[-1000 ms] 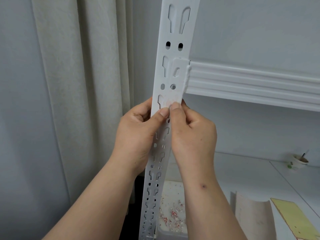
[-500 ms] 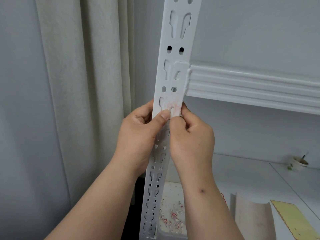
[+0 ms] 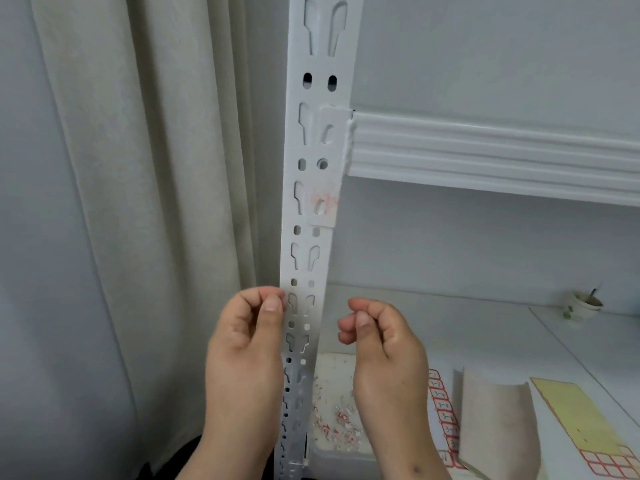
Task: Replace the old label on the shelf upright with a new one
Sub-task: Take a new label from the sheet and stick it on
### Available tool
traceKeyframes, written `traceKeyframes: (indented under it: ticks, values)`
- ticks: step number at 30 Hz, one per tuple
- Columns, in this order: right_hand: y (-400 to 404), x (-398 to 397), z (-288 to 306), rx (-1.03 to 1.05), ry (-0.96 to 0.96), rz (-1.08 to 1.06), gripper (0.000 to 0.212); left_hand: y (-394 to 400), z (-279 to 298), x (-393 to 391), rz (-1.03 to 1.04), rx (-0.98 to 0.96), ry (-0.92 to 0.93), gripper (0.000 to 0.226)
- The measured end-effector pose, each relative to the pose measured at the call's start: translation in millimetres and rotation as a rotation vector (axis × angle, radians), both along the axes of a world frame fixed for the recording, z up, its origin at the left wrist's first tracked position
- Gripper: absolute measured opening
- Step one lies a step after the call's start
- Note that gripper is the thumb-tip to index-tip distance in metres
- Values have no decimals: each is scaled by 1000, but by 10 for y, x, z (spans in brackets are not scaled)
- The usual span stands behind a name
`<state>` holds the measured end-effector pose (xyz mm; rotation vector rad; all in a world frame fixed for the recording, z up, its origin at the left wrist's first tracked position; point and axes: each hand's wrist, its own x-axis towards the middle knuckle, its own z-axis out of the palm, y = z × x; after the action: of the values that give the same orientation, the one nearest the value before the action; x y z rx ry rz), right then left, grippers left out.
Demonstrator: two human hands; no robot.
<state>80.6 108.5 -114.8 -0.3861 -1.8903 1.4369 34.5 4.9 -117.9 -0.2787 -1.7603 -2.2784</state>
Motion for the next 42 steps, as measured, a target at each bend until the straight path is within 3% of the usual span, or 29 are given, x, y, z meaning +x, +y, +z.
traceKeyframes:
  ticks: [7, 11, 14, 17, 20, 24, 27, 30, 32, 34, 37, 39, 42]
  values:
    - [104, 113, -261, 34, -204, 89, 21, 130, -214, 211, -203, -171, -18, 30]
    - [180, 173, -401, 94, -304, 104, 19, 229, -307, 259, -280, -291, -131, 38]
    - [230, 207, -456, 116, -332, 78, 25, 296, -375, 237, -284, -344, -185, 29]
    - [305, 223, -524, 158, -377, 38, 18, 332, -433, 238, -297, -366, -234, 27]
    - [380, 275, -581, 165, -402, 29, 33, 350, -469, 259, -290, -384, -259, 33]
    - [431, 336, -674, 26, -440, 47, 23, 372, -523, 268, -327, -363, -248, 25]
    - [437, 329, -800, 40, -469, 51, 19, 403, -598, 284, -375, -408, -246, 21]
    - [467, 323, -859, 98, -457, 32, 38, 453, -665, 307, -397, -462, -301, 34]
    - [500, 314, -878, 86, -481, 9, 31, 476, -689, 314, -391, -494, -318, 41]
    - [517, 314, -898, 24, -481, -11, 20, 482, -687, 312, -384, -467, -314, 36]
    - [536, 326, -964, 4, -467, -13, 21, 485, -699, 317, -407, -430, -310, 22]
    - [541, 337, -1008, 46, -495, 6, 17, 500, -747, 316, -415, -462, -316, 22]
    - [554, 338, -1065, 90, -507, 29, 27, 518, -784, 322, -416, -492, -339, 27]
